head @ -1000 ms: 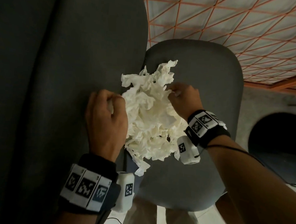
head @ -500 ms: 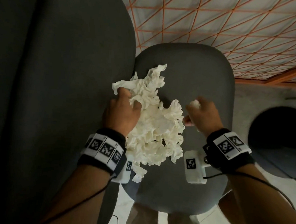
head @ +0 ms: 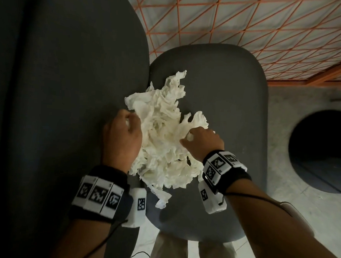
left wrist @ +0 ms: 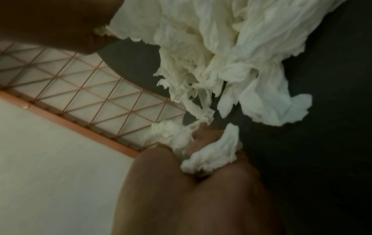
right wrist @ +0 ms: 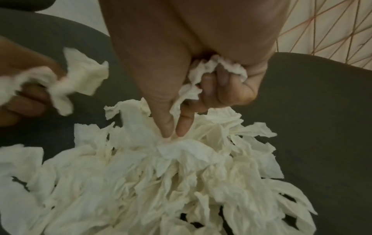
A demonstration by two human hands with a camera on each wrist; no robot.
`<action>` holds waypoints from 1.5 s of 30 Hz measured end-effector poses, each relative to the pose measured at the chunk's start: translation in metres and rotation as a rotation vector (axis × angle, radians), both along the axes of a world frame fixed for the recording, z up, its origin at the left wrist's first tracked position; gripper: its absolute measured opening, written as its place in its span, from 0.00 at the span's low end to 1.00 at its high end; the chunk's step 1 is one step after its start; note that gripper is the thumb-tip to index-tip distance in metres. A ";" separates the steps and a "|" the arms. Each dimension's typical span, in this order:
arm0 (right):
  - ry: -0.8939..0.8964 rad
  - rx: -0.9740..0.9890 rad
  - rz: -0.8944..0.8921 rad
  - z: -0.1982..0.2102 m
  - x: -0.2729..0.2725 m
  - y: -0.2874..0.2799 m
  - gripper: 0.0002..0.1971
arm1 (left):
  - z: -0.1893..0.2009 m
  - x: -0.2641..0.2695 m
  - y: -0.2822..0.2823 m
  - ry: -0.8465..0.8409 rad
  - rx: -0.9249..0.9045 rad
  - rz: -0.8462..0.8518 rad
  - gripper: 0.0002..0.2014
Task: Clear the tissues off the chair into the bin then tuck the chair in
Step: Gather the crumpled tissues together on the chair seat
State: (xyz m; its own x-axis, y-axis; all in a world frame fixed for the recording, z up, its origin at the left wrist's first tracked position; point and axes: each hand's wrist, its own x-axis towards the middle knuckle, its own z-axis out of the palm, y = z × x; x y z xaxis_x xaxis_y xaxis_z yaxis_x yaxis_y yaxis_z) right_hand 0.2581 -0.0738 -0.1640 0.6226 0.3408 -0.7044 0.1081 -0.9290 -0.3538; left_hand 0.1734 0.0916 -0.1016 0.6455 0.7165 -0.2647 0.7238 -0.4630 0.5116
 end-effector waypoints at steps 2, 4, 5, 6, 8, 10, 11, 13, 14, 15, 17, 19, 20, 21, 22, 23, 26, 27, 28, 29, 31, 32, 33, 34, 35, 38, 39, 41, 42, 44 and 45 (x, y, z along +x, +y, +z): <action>0.022 -0.003 0.004 -0.002 0.000 -0.003 0.22 | 0.005 -0.008 -0.001 -0.135 0.074 -0.020 0.13; 0.074 0.015 -0.033 -0.002 -0.003 -0.004 0.35 | 0.005 -0.012 0.000 -0.217 0.119 -0.016 0.15; 0.091 0.016 -0.041 -0.001 -0.006 -0.002 0.39 | 0.004 -0.012 0.001 -0.245 0.106 -0.009 0.15; 0.091 0.007 -0.034 -0.002 -0.009 -0.001 0.40 | 0.002 -0.011 0.002 -0.273 0.077 -0.007 0.12; 0.055 -0.015 -0.004 -0.003 -0.014 0.002 0.34 | 0.002 -0.005 0.001 -0.281 -0.011 -0.028 0.04; 0.007 -0.015 -0.011 -0.003 -0.018 0.004 0.21 | 0.001 0.009 -0.002 -0.203 -0.081 -0.068 0.09; -0.002 0.001 -0.035 -0.002 -0.019 0.004 0.16 | 0.000 0.018 -0.005 -0.161 -0.102 -0.099 0.10; -0.001 0.068 -0.083 -0.006 -0.022 0.002 0.14 | -0.004 0.038 -0.012 -0.106 -0.131 -0.184 0.12; -0.002 0.102 -0.097 -0.007 -0.023 0.001 0.16 | -0.008 0.047 -0.015 -0.071 -0.140 -0.233 0.13; -0.001 0.117 -0.097 -0.007 -0.024 0.000 0.18 | -0.013 0.055 -0.018 -0.006 -0.123 -0.295 0.14; 0.038 0.085 -0.075 -0.007 -0.025 0.000 0.30 | -0.027 0.069 -0.021 0.158 -0.013 -0.438 0.16; 0.080 0.056 -0.076 -0.006 -0.026 0.003 0.43 | -0.040 0.078 -0.021 0.287 0.095 -0.541 0.19; 0.084 0.055 -0.084 -0.006 -0.027 0.006 0.46 | -0.047 0.081 -0.020 0.323 0.140 -0.575 0.18; 0.076 0.056 -0.086 -0.005 -0.027 0.009 0.46 | -0.053 0.082 -0.019 0.346 0.171 -0.596 0.17; 0.058 0.055 -0.079 -0.008 -0.028 0.012 0.44 | -0.058 0.083 -0.017 0.366 0.194 -0.613 0.16; 0.037 0.053 -0.066 -0.010 -0.029 0.015 0.40 | -0.062 0.083 -0.016 0.382 0.209 -0.624 0.15; -0.009 0.114 -0.099 -0.015 -0.031 0.024 0.21 | -0.066 0.081 -0.010 0.359 0.212 -0.622 0.11; -0.008 0.160 -0.121 -0.016 -0.031 0.027 0.16 | -0.066 0.080 -0.008 0.332 0.186 -0.603 0.11; -0.002 0.202 -0.136 -0.017 -0.031 0.029 0.13 | -0.066 0.078 -0.005 0.297 0.148 -0.581 0.10; 0.003 0.234 -0.143 -0.018 -0.031 0.031 0.10 | -0.064 0.077 -0.002 0.253 0.106 -0.553 0.09; 0.007 0.273 -0.162 -0.018 -0.031 0.032 0.09 | -0.057 0.073 0.002 0.141 0.035 -0.470 0.07; 0.003 0.293 -0.181 -0.018 -0.032 0.031 0.09 | -0.052 0.070 0.004 0.082 0.011 -0.412 0.07; -0.002 0.318 -0.204 -0.018 -0.032 0.029 0.10 | -0.045 0.066 0.005 0.029 -0.006 -0.354 0.07; -0.011 0.352 -0.230 -0.018 -0.032 0.027 0.10 | -0.037 0.062 0.007 -0.006 -0.016 -0.298 0.07; -0.023 0.390 -0.260 -0.017 -0.033 0.023 0.09 | -0.029 0.057 0.008 -0.027 -0.016 -0.250 0.07; -0.077 0.467 -0.351 -0.014 -0.032 0.009 0.03 | -0.009 0.041 0.010 -0.081 -0.005 -0.145 0.07; -0.096 0.478 -0.381 -0.012 -0.032 0.004 0.03 | -0.004 0.036 0.011 -0.107 0.003 -0.116 0.06; -0.123 0.497 -0.456 -0.008 -0.029 -0.005 0.07 | 0.003 0.026 0.012 -0.165 0.017 -0.072 0.07; -0.129 0.512 -0.501 -0.005 -0.028 -0.009 0.09 | 0.006 0.022 0.011 -0.187 0.016 -0.054 0.08; -0.163 0.551 -0.578 0.000 -0.023 -0.015 0.15 | 0.013 0.016 0.011 -0.203 0.025 -0.028 0.11; -0.198 0.571 -0.604 0.001 -0.021 -0.017 0.18 | 0.016 0.014 0.010 -0.201 0.031 -0.018 0.12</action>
